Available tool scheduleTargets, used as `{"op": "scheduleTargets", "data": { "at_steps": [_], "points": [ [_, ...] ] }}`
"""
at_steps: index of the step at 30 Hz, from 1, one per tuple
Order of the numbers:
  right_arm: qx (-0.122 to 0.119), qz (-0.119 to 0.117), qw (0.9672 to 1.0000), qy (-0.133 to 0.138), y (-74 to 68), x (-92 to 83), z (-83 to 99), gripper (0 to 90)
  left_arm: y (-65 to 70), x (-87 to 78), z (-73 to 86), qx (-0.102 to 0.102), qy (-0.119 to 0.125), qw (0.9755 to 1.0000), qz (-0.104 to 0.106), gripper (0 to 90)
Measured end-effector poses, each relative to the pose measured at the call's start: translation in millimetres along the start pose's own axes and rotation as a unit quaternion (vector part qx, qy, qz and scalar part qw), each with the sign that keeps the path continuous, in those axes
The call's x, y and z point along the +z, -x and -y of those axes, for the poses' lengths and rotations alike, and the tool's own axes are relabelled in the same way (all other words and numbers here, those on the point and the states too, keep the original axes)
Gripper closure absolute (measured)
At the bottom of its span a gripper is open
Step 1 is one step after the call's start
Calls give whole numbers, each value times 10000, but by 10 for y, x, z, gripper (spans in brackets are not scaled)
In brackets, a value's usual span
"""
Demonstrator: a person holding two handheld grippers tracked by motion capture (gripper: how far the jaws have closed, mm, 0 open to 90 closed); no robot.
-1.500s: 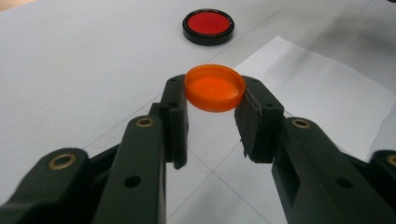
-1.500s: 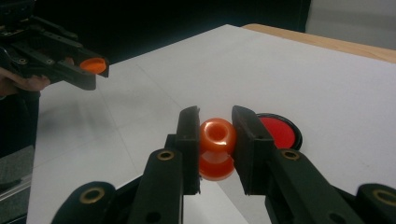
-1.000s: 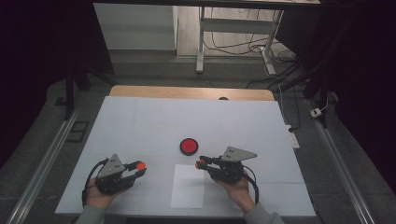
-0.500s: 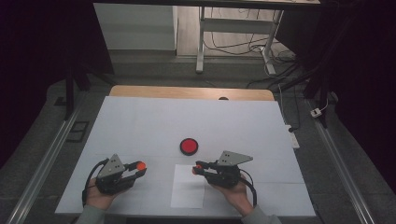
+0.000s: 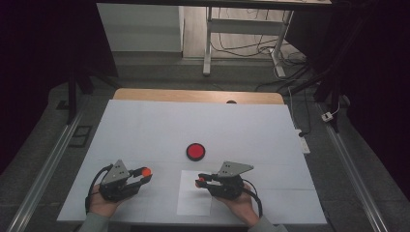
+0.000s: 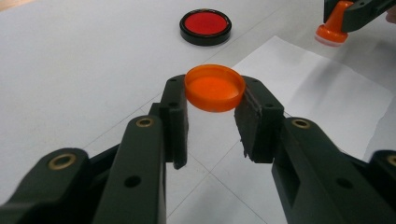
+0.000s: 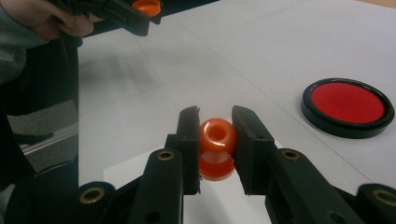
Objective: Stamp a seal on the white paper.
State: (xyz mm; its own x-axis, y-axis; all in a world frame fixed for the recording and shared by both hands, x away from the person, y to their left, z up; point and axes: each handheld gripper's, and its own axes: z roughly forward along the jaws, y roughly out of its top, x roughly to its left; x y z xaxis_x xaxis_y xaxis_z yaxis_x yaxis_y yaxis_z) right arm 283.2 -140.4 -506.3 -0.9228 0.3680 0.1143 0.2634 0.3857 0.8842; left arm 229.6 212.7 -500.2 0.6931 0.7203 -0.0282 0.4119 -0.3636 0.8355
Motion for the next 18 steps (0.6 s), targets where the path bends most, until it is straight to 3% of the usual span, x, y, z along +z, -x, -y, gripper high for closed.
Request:
{"op": "scheduleTargets", "data": {
  "at_steps": [18],
  "points": [
    [-182, 43, 9995, -273, -26, 113, 48, 723, 8, 13, -2, 29, -15, 10000, 19, 650]
  ]
}}
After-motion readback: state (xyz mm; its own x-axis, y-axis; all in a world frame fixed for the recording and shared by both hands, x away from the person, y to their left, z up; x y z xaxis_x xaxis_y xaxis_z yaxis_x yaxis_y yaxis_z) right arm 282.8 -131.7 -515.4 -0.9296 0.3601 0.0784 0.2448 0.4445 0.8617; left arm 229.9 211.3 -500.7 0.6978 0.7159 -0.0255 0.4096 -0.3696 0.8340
